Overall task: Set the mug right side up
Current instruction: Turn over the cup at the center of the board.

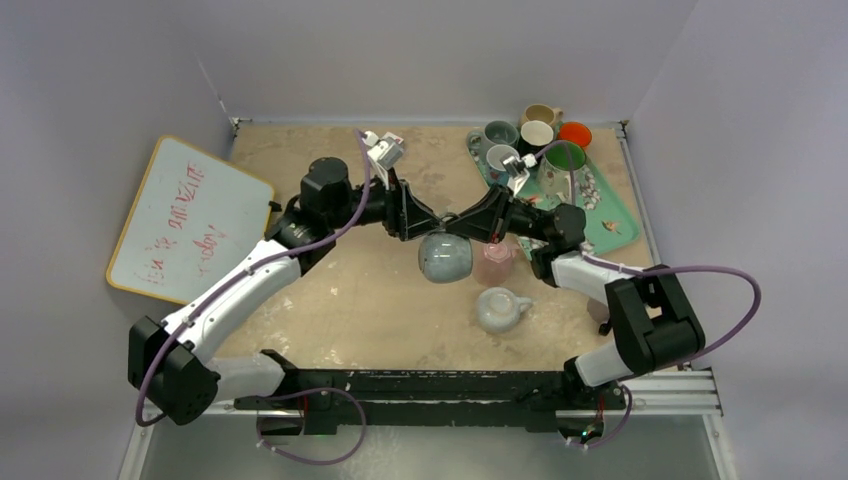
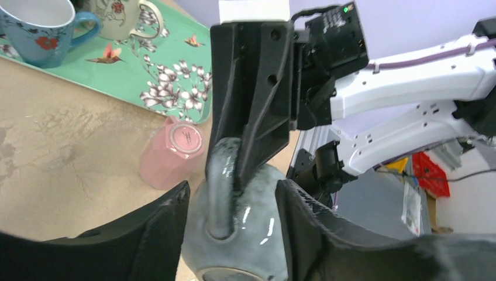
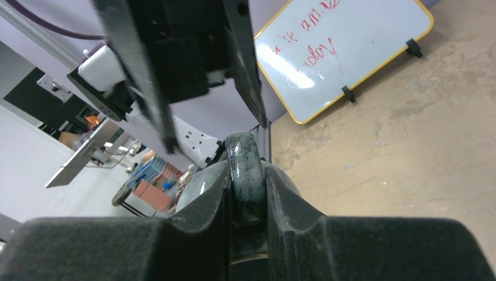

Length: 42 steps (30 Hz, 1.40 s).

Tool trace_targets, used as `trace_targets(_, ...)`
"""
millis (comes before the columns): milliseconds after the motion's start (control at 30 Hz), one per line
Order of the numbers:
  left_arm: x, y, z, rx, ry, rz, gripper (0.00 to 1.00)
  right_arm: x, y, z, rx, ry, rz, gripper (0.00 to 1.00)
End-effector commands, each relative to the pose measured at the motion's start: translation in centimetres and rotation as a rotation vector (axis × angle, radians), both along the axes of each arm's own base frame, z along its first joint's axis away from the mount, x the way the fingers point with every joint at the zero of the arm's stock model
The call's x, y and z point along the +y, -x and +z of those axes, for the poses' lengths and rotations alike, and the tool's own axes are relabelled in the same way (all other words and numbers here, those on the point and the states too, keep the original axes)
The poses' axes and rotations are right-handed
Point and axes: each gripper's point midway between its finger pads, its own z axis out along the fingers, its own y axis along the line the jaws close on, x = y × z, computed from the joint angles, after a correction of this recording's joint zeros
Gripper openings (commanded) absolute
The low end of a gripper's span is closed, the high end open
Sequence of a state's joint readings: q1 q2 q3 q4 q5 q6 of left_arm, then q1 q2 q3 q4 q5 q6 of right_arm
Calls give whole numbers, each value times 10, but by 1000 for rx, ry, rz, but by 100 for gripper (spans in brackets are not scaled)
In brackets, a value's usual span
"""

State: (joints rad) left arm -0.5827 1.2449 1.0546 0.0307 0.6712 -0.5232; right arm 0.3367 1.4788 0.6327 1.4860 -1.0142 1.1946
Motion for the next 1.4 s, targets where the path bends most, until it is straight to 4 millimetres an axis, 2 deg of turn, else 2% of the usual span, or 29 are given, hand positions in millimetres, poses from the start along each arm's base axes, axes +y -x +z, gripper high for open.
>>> trace_targets(0, 14, -2, 31, -104, -13, 69, 61, -1, -4, 13, -38, -18, -23, 0)
trace_targets(67, 19, -1, 32, -113, -34, 84, 67, -1, -8, 14, -45, -18, -43, 0)
trace_targets(133, 25, 2, 33, -128, -53, 96, 83, -2, -11, 16, -48, -20, -64, 0)
trace_targets(167, 28, 3, 34, -131, -65, 106, 85, -2, -13, 15, -41, -15, -71, 0)
trace_targets(367, 54, 13, 32, -175, -180, 161, 91, -1, -36, 11, 8, 94, -163, 0)
trace_targets(400, 60, 15, 30, -182, -203, 176, 93, -2, -40, 16, -18, 111, -189, 0)
trace_targets(500, 82, 18, 21, -198, -291, 244, 98, -9, -55, 13, -38, 222, -294, 0)
trace_targets(600, 102, 25, 11, -234, -376, 267, 98, -16, -64, 23, -57, 279, -362, 0)
trace_targets(700, 123, 23, -3, -259, -459, 339, 99, -25, -75, 28, -82, 369, -434, 0)
trace_targets(800, 132, 25, -7, -291, -450, 382, 99, -40, -88, 30, -87, 494, -524, 0)
trace_targets(900, 133, 32, -13, -301, -421, 376, 99, -62, -101, 33, -109, 642, -630, 0)
trace_targets(1100, 130, 37, -17, -290, -413, 353, 100, -127, -121, 25, -115, 969, -880, 0)
trace_targets(1233, 127, 39, -18, -286, -406, 329, 100, -162, -130, 18, -115, 1160, -965, 0)
trace_targets(1367, 126, 40, -18, -286, -403, 323, 100, -185, -141, 6, -76, 1247, -1003, 0)
